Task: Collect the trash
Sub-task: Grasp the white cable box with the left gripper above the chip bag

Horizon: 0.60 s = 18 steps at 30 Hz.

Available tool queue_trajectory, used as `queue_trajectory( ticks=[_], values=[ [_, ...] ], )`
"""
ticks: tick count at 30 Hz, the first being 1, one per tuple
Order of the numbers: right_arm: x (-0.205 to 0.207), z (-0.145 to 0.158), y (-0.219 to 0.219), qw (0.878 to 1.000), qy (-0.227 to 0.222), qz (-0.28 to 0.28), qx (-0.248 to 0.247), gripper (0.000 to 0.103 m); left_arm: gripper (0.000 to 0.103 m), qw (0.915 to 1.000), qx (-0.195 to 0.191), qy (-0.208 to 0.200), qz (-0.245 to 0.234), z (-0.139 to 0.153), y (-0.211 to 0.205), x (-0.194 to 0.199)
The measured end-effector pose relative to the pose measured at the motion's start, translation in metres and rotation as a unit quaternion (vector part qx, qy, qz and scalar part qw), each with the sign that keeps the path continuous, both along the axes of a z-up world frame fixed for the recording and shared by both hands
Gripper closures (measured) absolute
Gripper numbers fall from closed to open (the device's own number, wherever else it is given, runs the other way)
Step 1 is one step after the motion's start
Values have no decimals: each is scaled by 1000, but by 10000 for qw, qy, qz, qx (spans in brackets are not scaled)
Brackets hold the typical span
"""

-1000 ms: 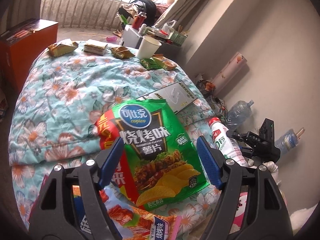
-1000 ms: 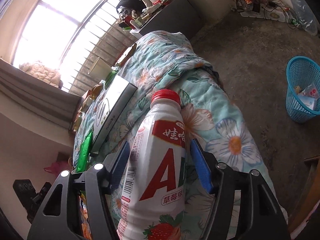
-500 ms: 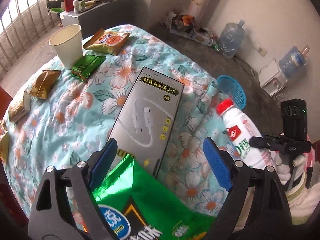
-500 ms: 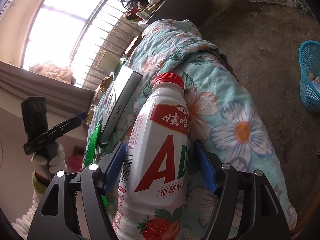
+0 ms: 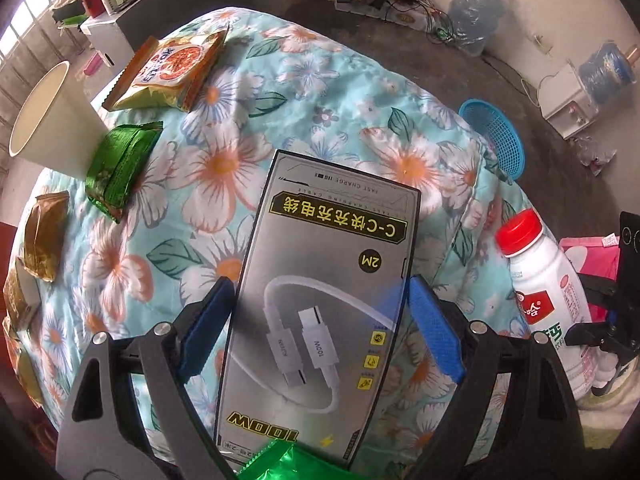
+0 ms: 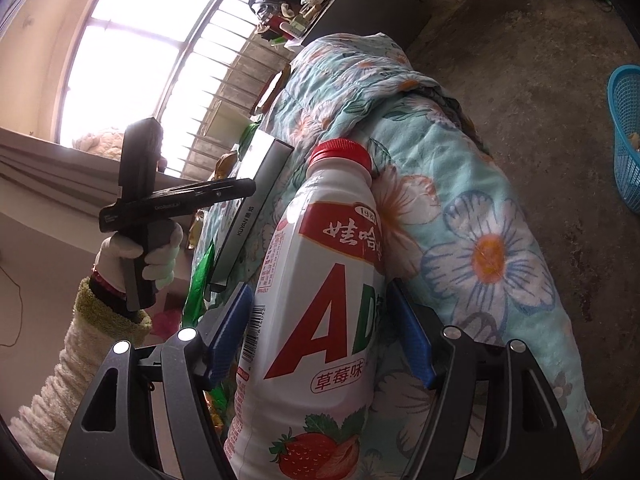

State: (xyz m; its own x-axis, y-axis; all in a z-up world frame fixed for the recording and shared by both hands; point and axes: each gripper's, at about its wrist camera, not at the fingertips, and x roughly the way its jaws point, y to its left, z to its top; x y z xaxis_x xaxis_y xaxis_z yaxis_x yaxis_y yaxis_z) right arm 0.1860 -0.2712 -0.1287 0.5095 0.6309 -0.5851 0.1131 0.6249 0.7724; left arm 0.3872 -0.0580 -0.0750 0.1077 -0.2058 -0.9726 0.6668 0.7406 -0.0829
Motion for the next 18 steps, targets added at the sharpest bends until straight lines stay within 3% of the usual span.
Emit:
queue_trajectory(
  ticks=[8, 18],
  values=[
    [3, 0, 2, 10000, -4, 30, 7, 35, 19, 9976, 558, -120, -388, -17, -27, 10],
    [4, 1, 3, 10000, -1, 39, -21, 35, 24, 9954, 564, -597, -495, -2, -48, 3]
  ],
)
